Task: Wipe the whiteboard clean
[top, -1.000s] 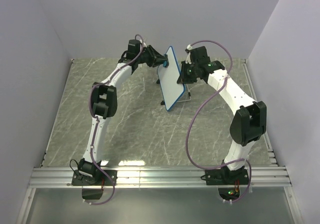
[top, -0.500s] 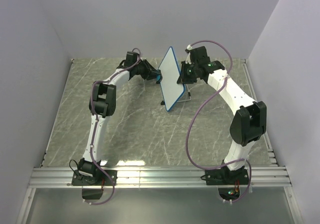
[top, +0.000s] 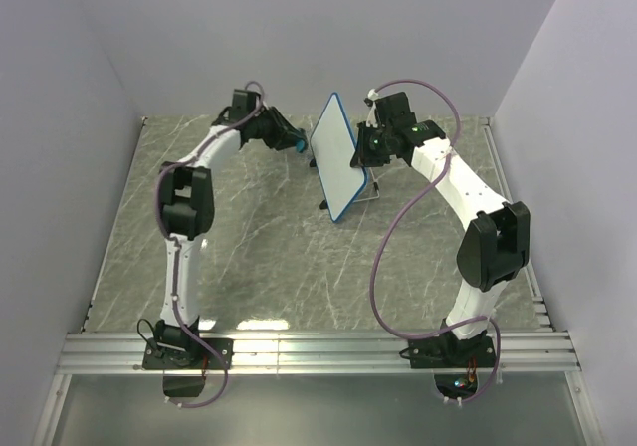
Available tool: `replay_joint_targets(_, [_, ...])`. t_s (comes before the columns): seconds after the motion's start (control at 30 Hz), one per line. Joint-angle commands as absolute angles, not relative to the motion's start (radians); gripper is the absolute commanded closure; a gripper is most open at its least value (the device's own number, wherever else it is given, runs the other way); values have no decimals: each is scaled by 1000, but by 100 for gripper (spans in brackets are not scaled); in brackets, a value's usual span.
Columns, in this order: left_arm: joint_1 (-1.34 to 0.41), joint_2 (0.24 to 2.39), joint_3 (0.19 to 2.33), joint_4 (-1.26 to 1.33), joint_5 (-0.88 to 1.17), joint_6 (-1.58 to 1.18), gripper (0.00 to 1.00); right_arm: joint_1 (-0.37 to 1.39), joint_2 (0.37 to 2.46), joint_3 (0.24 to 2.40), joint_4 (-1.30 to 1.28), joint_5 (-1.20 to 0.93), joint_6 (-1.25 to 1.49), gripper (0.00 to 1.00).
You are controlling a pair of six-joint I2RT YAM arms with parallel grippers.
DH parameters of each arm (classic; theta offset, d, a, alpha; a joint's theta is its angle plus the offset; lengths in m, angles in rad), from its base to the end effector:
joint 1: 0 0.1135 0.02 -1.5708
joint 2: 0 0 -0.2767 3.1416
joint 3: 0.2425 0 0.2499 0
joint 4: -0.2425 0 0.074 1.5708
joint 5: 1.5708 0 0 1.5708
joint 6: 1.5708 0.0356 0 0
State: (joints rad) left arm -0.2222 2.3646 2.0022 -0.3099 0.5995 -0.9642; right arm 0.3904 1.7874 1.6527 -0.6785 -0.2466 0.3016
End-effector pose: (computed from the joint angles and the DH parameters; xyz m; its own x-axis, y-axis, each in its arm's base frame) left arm 0.5284 -0.1400 0.2132 -0.8496 -0.5035 -0.1573 -0.1499 0.5164 -0.8431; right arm 0.3689 0.1612 0.3318 -0.7972 -0.0166 -0.6035 -0.3009 0.8775 0.3735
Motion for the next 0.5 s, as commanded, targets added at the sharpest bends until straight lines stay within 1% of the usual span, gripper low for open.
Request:
replay_joint_targets(0.0, [-169,2185,1988,-388,532,-896,100,454,1825,1589,-818,-341,311,100])
replay_joint_targets(0.13, [-143,2125,1974,-550,396,-795,100,451,1813,1563,-801,-327,324,100])
replay_joint_targets(0.17, [-143,2114,1970,-590,327,-781,100,449,1815,1560,-798,-325,324,100])
replay_joint_targets(0.23, [-143,2108,1954,-693,255,-727,100,443,1813,1552,-798,-325,328,100])
replay_joint_targets(0.33, [-153,2103,1933,-846,70,-669,100,431,1798,1534,-782,-325,330,78])
replay_joint_targets(0.37, [-155,2103,1927,-883,4,-663,100,423,1792,1531,-779,-324,330,67])
replay_joint_targets(0.4, [-155,2103,1910,-949,-47,-661,100,420,1787,1526,-778,-322,330,61])
replay_joint_targets(0.47, [-156,2070,1864,-972,-110,-657,100,413,1769,1523,-773,-321,331,49])
